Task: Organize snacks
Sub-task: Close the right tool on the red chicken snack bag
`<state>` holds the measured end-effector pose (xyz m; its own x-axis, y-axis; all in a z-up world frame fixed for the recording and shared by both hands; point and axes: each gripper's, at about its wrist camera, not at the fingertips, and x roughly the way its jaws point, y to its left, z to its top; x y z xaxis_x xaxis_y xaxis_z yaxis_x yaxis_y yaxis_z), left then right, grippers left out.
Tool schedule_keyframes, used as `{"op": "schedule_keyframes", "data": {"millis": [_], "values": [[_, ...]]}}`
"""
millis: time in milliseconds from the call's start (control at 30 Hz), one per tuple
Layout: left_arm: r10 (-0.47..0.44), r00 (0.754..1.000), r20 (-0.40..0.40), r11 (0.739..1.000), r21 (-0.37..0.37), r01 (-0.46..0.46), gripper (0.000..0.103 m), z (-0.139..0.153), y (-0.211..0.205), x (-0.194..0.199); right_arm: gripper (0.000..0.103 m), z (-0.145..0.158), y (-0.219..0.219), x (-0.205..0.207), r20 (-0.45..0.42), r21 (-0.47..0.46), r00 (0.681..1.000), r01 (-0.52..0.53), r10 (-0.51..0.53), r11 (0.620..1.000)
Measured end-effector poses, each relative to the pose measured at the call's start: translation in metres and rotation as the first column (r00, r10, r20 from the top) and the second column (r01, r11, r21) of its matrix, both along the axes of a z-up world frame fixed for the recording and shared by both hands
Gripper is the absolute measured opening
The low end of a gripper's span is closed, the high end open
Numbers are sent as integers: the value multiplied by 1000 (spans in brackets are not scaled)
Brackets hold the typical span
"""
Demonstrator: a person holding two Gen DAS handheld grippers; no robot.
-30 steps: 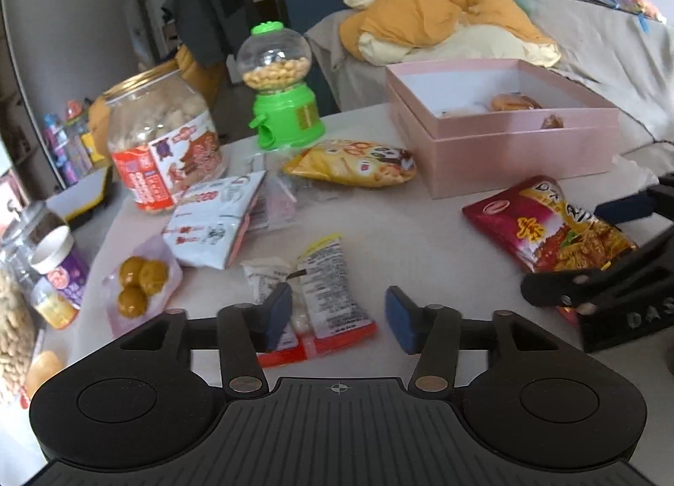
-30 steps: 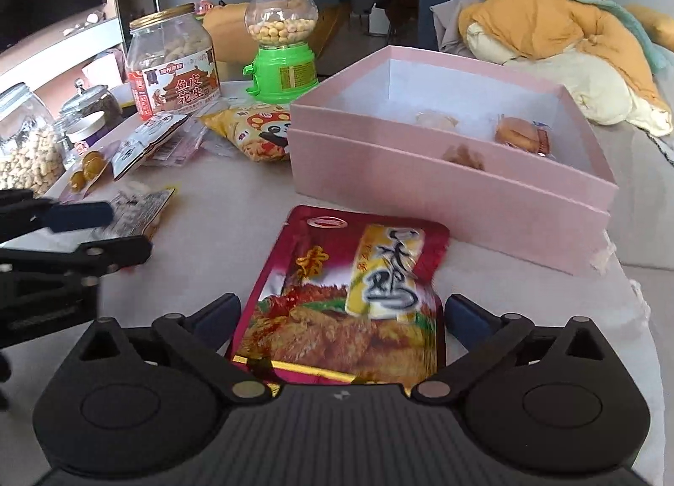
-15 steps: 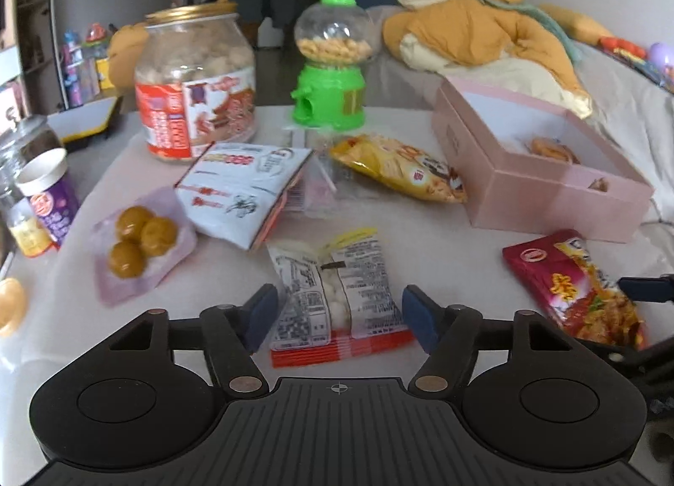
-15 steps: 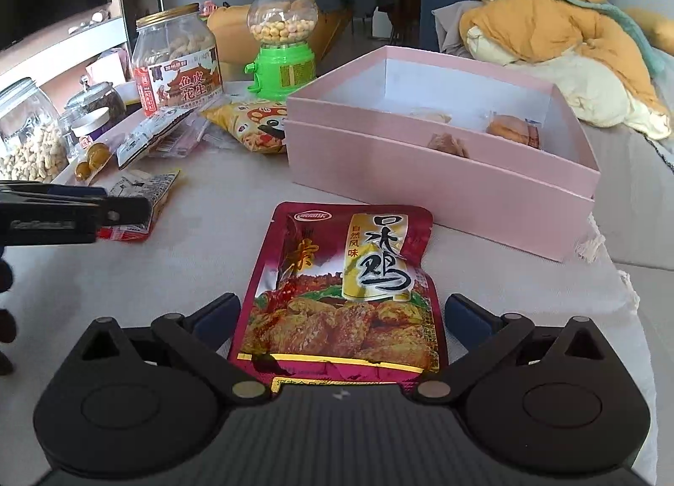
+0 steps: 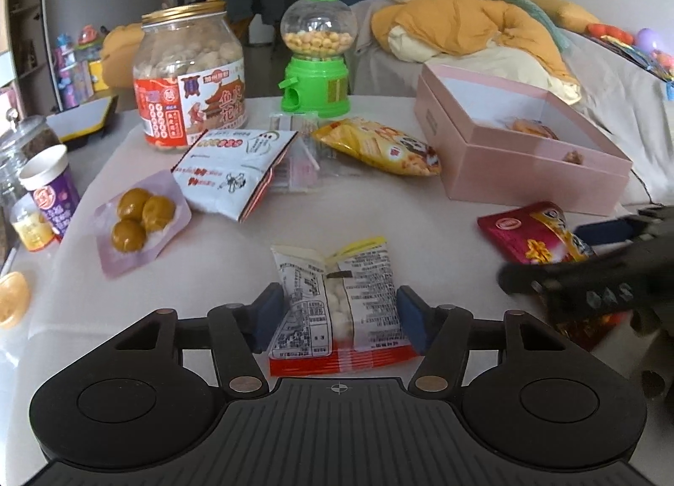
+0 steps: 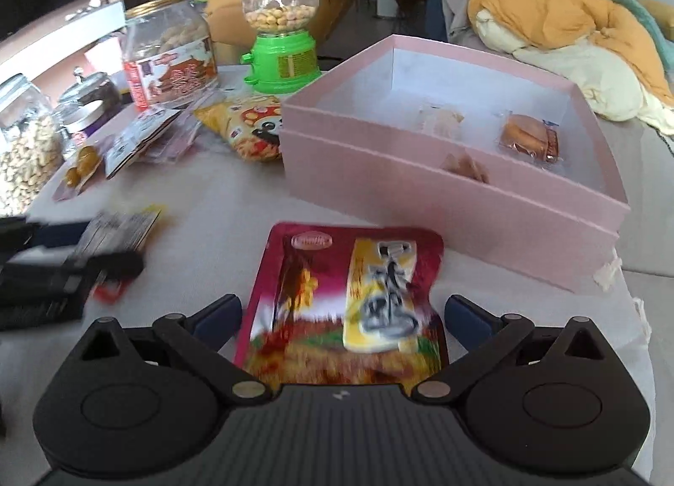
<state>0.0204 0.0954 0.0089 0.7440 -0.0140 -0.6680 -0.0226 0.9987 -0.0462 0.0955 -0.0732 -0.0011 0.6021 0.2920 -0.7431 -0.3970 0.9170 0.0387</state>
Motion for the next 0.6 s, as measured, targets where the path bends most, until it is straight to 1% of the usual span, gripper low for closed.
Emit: {"op": "schedule_keyframes", "data": {"millis": [67, 133, 167, 200, 233, 267, 333, 400, 433, 467, 533, 600], "values": [[-1, 1000, 1, 1000, -13, 1, 65, 0, 2, -2, 101, 1, 6, 1, -3, -11, 1000, 16, -16, 1000], [-3, 1000, 3, 1000, -19, 3, 65, 0, 3, -3, 90, 3, 9, -3, 9, -20, 1000, -6, 6, 1000], [-3, 1000, 4, 1000, -19, 3, 65, 0, 3, -3, 86, 5, 9, -7, 13, -25, 1000, -25, 25, 999], [-2, 1000, 5, 1000, -19, 2, 65, 0, 3, -4, 80, 7, 9, -11, 10, -24, 999, -39, 40, 999], [-1, 1000, 7, 1000, -19, 1, 65, -1, 3, -4, 71, 10, 6, -15, 11, -20, 999, -49, 49, 999], [1, 1000, 8, 1000, -17, -1, 65, -1, 2, -4, 68, 13, 4, -19, 11, -16, 998, -58, 58, 998], [3, 1000, 11, 1000, -11, -2, 65, -1, 1, -4, 63, 19, -4, -26, -14, -5, 997, -80, 80, 997], [5, 1000, 11, 1000, -7, -5, 65, -1, 0, -4, 58, 25, -14, -33, -15, 0, 996, -90, 90, 996], [5, 1000, 9, 1000, -5, -5, 65, -1, 0, -5, 47, 27, -18, -36, -9, -5, 996, -92, 91, 996], [5, 1000, 8, 1000, -3, -5, 65, -1, -1, -5, 46, 30, -25, -41, 2, -5, 996, -91, 91, 996], [6, 1000, 7, 1000, 4, -6, 65, -1, -2, -5, 41, 38, -36, -47, 2, 14, 995, -97, 97, 995], [11, 1000, 7, 1000, 9, -11, 65, -1, -3, -4, 39, 43, -47, -52, 10, 22, 995, -97, 96, 995]]}}
